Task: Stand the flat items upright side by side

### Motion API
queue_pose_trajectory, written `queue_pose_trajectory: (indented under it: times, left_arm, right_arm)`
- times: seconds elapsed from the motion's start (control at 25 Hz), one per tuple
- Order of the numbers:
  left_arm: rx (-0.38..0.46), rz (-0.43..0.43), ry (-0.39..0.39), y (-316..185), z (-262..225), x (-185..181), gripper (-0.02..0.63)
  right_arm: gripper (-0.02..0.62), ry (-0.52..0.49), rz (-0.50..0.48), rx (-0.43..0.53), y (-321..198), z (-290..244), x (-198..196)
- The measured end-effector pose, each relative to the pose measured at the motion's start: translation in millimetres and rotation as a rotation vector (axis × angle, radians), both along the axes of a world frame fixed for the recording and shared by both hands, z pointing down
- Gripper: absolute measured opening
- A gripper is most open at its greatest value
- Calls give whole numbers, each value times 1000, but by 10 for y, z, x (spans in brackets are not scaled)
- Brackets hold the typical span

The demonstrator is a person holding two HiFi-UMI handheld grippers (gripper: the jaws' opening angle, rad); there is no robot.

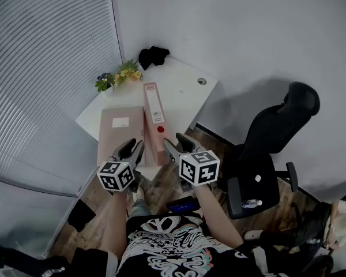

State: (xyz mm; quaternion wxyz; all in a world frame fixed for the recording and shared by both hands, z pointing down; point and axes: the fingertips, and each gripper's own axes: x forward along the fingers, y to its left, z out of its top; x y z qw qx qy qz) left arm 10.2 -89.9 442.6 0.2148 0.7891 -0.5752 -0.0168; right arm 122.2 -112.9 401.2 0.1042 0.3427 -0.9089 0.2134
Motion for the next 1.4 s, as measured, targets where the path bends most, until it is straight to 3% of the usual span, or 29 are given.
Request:
queue_pose_trajectory:
  times: [0.28,0.44,0.68,0.88,1.08,1.4]
  left_arm:
    - [4,125,133,-595,-33,-192,152]
    - [-14,219,185,-884,40,-231,196]
    - [-52,303,278,-1142,203,-363,199]
    - [-77,368,299,-1267,306,-402,201]
    - [-101,416,343,-1360,418,-406,209]
    - [-138,501,376,-1413,550,-341,216]
  right_arm:
    - [219,77,45,-13,-687,-167,-226]
    - [230,146,75,-44,-1042,-61,-394]
    - [265,235,71,-99,-1383,124,-755]
    - [304,324,71,-144,-1585,243,-919]
    - [285,332,96,-158,-1753,277,-1055]
    - [324,436,96,-199,-1802,492,-1129]
